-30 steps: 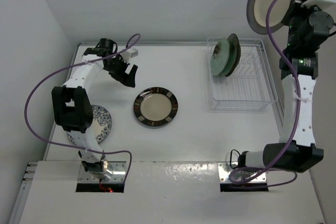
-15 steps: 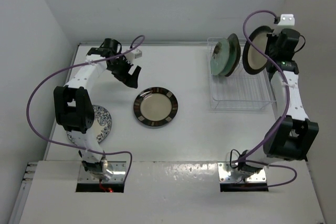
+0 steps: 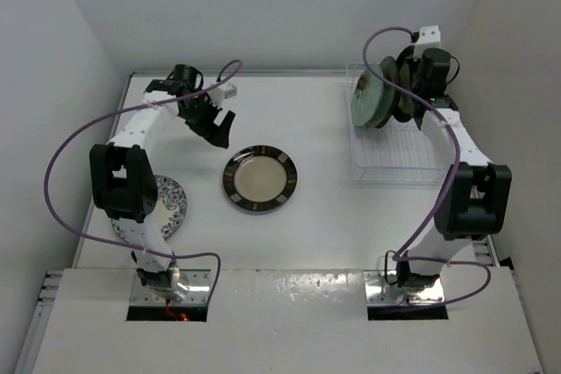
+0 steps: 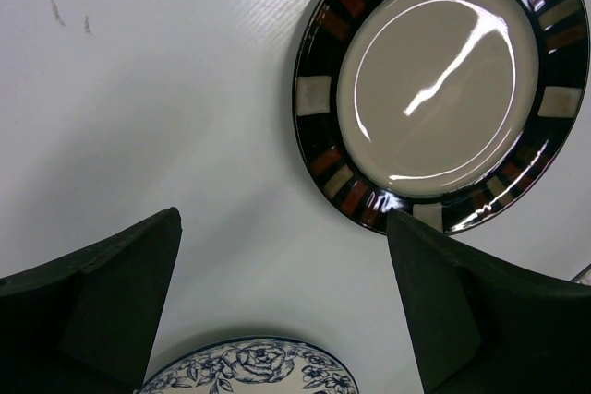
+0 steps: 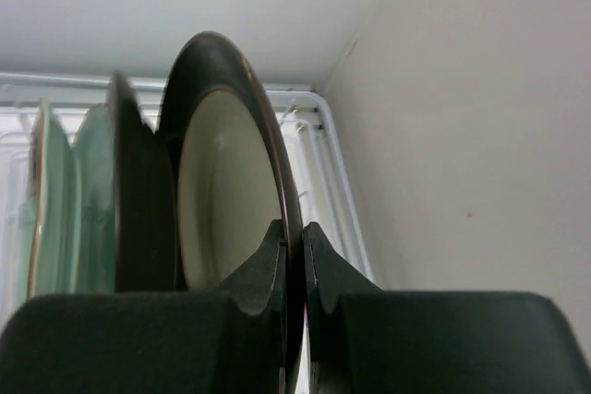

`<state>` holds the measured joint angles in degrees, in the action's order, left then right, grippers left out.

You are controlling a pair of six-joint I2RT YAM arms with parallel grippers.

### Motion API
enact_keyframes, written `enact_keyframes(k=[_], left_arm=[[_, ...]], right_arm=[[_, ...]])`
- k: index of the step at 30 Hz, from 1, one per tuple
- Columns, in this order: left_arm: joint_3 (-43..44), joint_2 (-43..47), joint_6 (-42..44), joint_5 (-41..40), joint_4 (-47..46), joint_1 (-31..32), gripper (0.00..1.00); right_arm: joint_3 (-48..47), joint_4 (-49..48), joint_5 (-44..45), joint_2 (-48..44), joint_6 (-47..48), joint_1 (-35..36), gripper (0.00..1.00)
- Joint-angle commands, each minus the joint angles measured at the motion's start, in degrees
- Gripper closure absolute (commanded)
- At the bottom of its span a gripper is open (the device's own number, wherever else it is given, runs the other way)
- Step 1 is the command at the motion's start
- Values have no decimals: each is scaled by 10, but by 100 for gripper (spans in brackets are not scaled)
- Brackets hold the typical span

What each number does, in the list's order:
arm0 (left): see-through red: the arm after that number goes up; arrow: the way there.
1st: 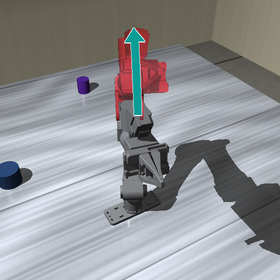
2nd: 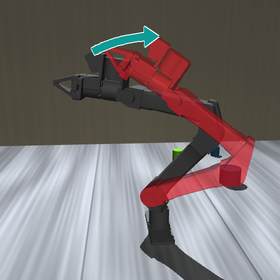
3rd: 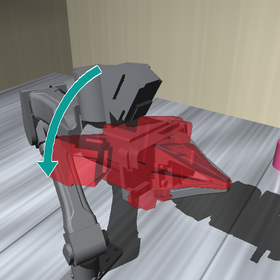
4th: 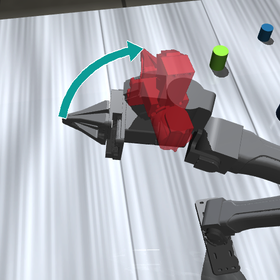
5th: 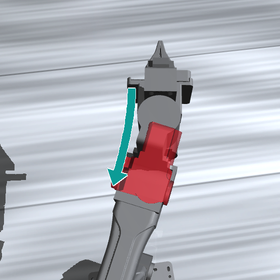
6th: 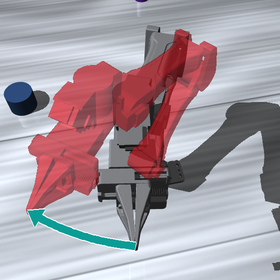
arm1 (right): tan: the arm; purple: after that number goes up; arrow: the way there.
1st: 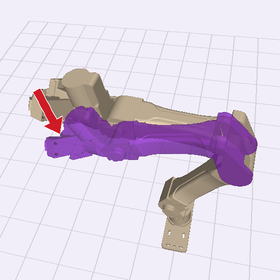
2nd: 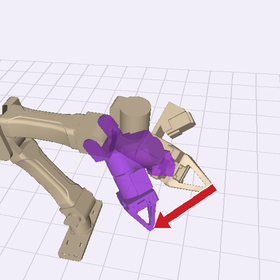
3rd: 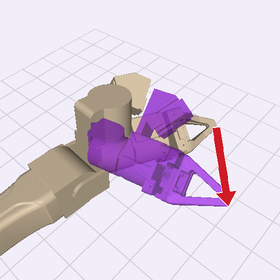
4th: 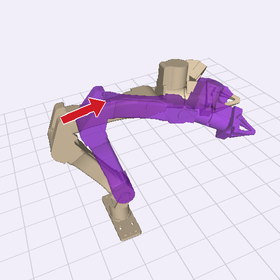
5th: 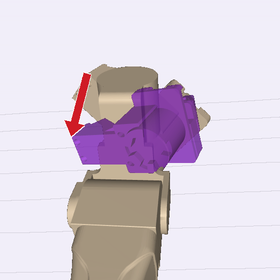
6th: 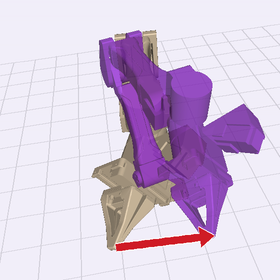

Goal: Load the plates into the dish rack

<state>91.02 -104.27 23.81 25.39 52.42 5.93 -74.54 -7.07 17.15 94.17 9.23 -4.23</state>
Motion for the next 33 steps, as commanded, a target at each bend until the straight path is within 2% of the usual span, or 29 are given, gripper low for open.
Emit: enact_keyframes(k=[1, 10, 13, 14, 15, 17, 20, 22, 28, 33], left_arm=[[15, 13, 8, 1, 6, 3, 3], [15, 13, 13, -4, 11, 3, 3], [15, 13, 13, -4, 11, 3, 3], [15, 13, 13, -4, 11, 3, 3], [15, 13, 13, -4, 11, 3, 3], [15, 13, 13, -4, 11, 3, 3], [15, 13, 13, -4, 11, 3, 3], [15, 13, 13, -4, 11, 3, 3], [15, 13, 13, -4, 11, 3, 3], [15, 13, 19, -4, 11, 3, 3]], right_arm=[[-44, -123, 39, 12, 31, 16, 100], [-15, -181, 90, 46, 76, 54, 100], [17, -278, 154, 54, 127, 83, 100], [26, -333, 168, 57, 190, 89, 100], [26, -387, 193, 59, 209, 93, 100], [20, -446, 222, 77, 267, 106, 100], [10, -479, 235, 84, 294, 110, 100], [15, -485, 235, 81, 292, 112, 100], [47, -407, 199, 55, 202, 108, 100], [111, -342, 135, 31, 67, 96, 100]])
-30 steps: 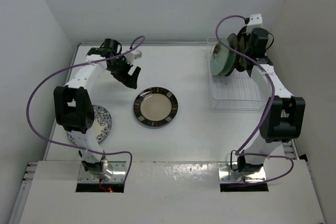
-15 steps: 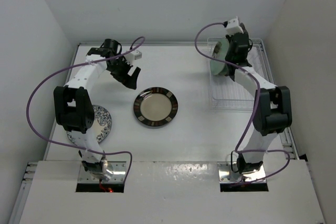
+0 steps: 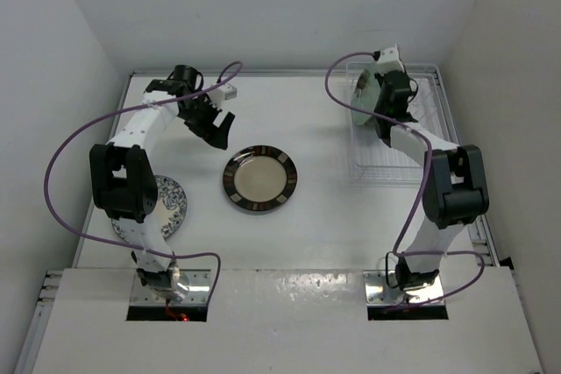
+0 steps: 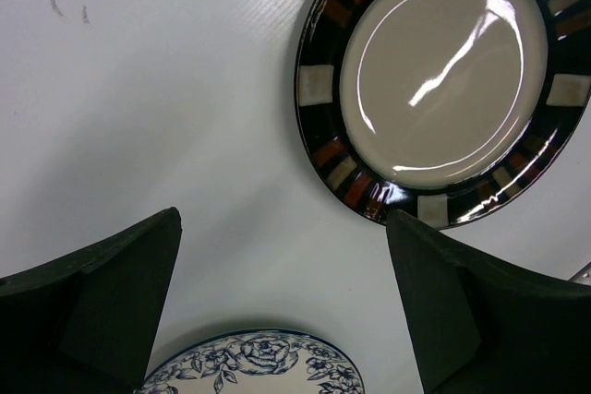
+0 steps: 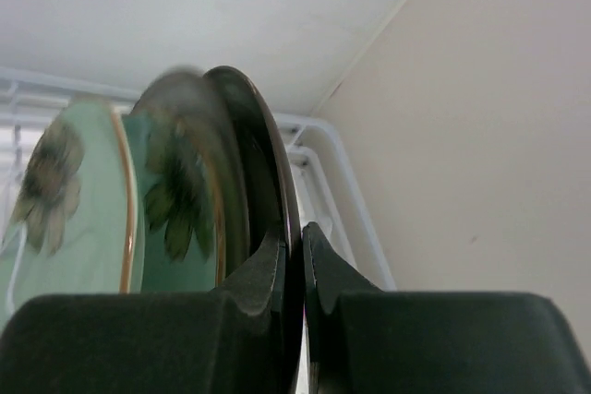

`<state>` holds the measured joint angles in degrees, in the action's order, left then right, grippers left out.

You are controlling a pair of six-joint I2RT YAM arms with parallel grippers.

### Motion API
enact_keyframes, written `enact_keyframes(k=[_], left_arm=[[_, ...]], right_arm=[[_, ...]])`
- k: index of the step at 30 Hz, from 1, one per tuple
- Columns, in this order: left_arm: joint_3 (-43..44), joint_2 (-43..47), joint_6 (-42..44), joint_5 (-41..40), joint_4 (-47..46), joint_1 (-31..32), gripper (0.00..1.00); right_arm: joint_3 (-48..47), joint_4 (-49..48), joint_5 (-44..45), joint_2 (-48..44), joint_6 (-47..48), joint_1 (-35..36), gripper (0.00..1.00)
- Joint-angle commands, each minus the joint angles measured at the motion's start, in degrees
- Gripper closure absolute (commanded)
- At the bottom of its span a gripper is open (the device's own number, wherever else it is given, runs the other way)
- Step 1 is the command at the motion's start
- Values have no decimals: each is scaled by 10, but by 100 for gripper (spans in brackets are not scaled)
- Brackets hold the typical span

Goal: Load the plates into the dish rack

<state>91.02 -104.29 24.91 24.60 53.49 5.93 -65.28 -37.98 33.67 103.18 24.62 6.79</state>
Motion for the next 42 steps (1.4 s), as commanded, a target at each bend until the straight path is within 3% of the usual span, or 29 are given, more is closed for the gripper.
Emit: enact_keyframes(k=[1, 7, 9, 11, 13, 14, 21, 23, 25, 26, 27, 28, 30, 31, 34, 39, 42], left_arm=[[15, 14, 8, 4, 0, 3, 3], [10, 14, 8, 4, 0, 3, 3], [10, 14, 8, 4, 0, 3, 3], [10, 8, 8, 10, 0, 3, 3], [10, 2, 8, 10, 6, 3, 3], [5, 2, 15, 10, 6, 3, 3], [-57, 27, -6, -96, -25, -10, 3], [-57, 27, -11, -129, -25, -26, 3], [-46, 22, -16, -181, -18, -43, 4], [-40, 22, -16, -193, 8, -64, 4], [-20, 10, -16, -204, 26, -77, 4], [-12, -4, -16, -217, 45, -89, 4], [-12, -4, -29, -222, 64, -129, 4], [-28, -4, -36, -227, 58, -143, 4], [-84, 36, -65, -256, 20, -192, 1], [-131, 59, -108, -279, -7, -287, 1], [-181, 74, -114, -286, -46, -325, 1]], right_arm=[[28, -28, -47, -62, -104, -22, 100], [56, -8, -64, -65, -167, -41, 99], [41, 5, -64, -61, -181, -50, 88], [24, 20, -75, -61, -194, -63, 67], [16, 50, -80, -72, -206, -65, 55], [7, 55, -77, -74, -207, -84, 42], [-22, 161, -77, -149, -180, -99, 9], [-60, 240, -81, -161, -172, -100, 0], [-118, 289, -100, -167, -178, -102, 0], [-161, 397, -137, -169, -200, -106, 0], [-207, 443, -216, -171, -209, -110, 0], [-226, 564, -288, -169, -215, -116, 0], [-254, 633, -350, -175, -220, -112, 0], [-250, 644, -413, -190, -220, -107, 0], [-190, 651, -482, -233, -206, -54, 0], [-106, 610, -494, -268, -169, 69, 0], [-116, 597, -498, -252, -193, 80, 0]])
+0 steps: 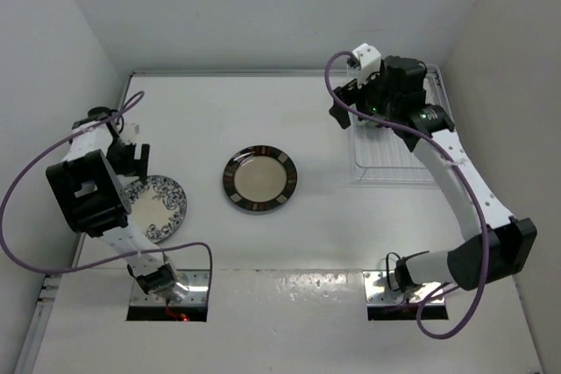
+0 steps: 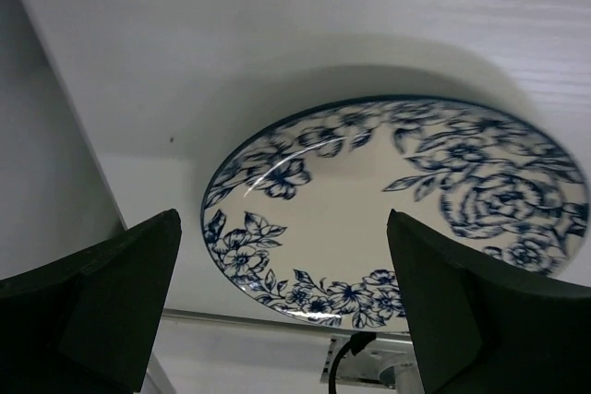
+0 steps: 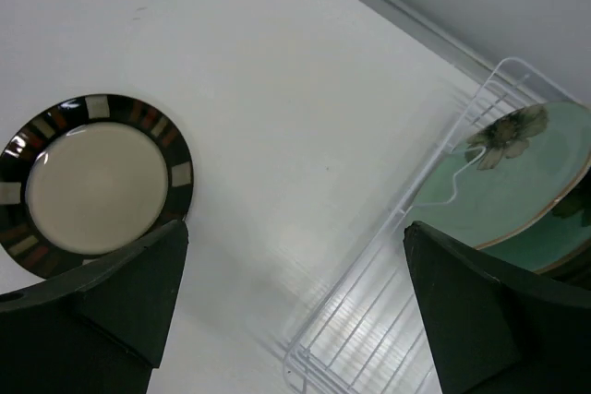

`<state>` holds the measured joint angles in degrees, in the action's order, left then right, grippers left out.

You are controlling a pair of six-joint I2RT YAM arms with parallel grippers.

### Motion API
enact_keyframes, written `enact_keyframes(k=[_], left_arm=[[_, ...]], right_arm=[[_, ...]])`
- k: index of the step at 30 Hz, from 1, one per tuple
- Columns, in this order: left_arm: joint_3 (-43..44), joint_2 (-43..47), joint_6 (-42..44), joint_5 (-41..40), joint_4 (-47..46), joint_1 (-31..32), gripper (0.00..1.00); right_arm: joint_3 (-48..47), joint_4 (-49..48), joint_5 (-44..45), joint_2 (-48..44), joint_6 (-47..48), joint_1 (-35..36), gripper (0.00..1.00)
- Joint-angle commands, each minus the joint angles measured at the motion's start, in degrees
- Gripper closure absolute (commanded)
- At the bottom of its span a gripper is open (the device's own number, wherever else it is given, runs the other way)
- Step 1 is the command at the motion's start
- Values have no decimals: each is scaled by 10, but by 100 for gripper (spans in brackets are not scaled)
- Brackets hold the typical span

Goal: Load the plates into the dish rack

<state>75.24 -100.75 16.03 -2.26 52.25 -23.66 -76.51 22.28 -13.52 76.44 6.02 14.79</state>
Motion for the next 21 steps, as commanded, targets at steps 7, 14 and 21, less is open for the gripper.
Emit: enact_keyframes(k=[7, 14, 21], left_arm=[[-122, 69, 16, -6, -66, -125, 1], [-203, 50, 98, 98, -61, -206, 11], [-208, 28, 131, 178, -61, -261, 78]], right_arm=[[-29, 1, -32, 34, -19, 17, 0], [-16, -25, -20, 32, -15, 45, 0], [-24, -45, -5, 32, -3, 67, 0]])
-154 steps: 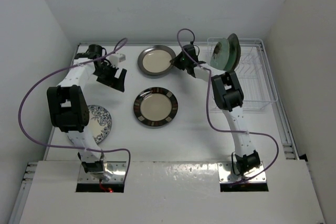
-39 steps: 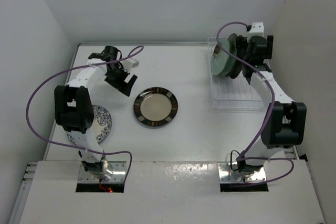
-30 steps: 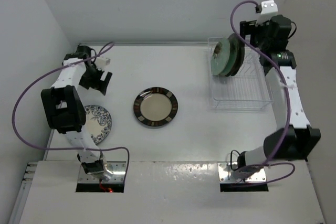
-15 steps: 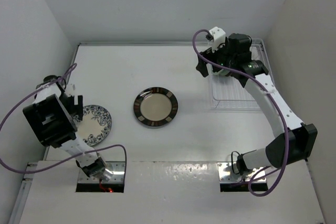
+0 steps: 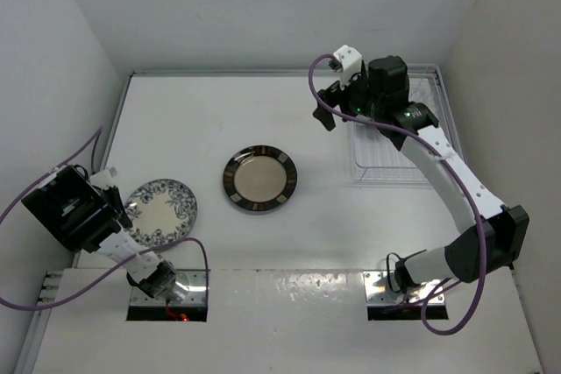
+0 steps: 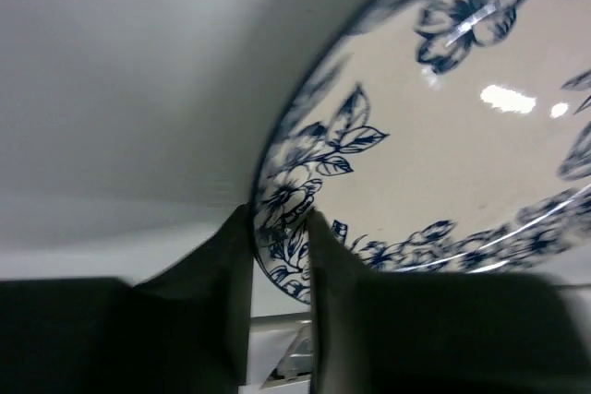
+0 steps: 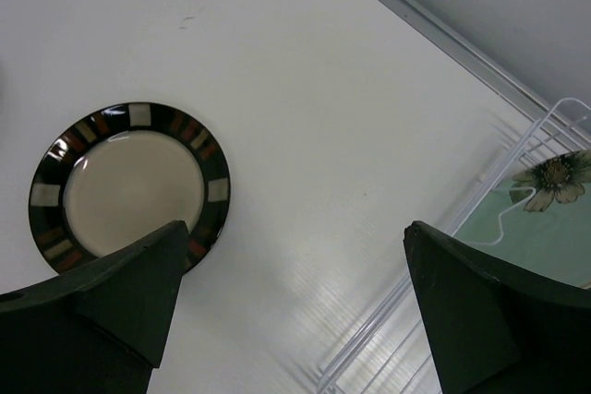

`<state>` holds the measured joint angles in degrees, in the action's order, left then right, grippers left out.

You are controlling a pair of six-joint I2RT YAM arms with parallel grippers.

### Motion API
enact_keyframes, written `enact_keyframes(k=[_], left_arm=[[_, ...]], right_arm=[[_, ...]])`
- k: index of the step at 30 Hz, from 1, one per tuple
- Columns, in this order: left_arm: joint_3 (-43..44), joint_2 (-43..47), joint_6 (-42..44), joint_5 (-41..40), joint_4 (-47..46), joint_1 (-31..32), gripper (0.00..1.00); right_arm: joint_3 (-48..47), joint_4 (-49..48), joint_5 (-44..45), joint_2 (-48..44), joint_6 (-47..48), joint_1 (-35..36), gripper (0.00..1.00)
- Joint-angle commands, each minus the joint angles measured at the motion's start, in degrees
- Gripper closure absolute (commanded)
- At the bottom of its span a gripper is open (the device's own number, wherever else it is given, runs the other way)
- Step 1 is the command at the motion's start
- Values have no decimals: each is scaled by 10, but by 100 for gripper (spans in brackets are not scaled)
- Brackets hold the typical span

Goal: Load the plates into the dish rack

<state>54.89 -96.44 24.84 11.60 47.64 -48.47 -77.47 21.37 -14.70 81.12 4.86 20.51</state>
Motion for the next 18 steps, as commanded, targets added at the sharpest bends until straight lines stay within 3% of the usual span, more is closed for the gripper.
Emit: enact_keyframes(k=[1, 2, 6, 11, 14, 18], left_arm=[[3, -15, 43, 45, -15, -13, 88], [11, -20, 43, 45, -10, -19, 100], [51, -15, 69, 77, 39, -25, 100], [192, 25, 153, 240, 161, -18, 100], [283, 40, 176, 281, 220, 36, 100], [334, 74, 163, 336, 225, 140, 100]], right_arm=[[-11, -42, 12, -18, 9, 12, 0], [-10, -45, 17, -19, 12, 15, 0], [0, -51, 22, -25, 14, 20, 0], [-14, -45, -1, -5, 12, 37, 0], [-24, -55, -45, 23, -15, 47, 0], [-32, -104, -95, 70, -80, 95, 0]])
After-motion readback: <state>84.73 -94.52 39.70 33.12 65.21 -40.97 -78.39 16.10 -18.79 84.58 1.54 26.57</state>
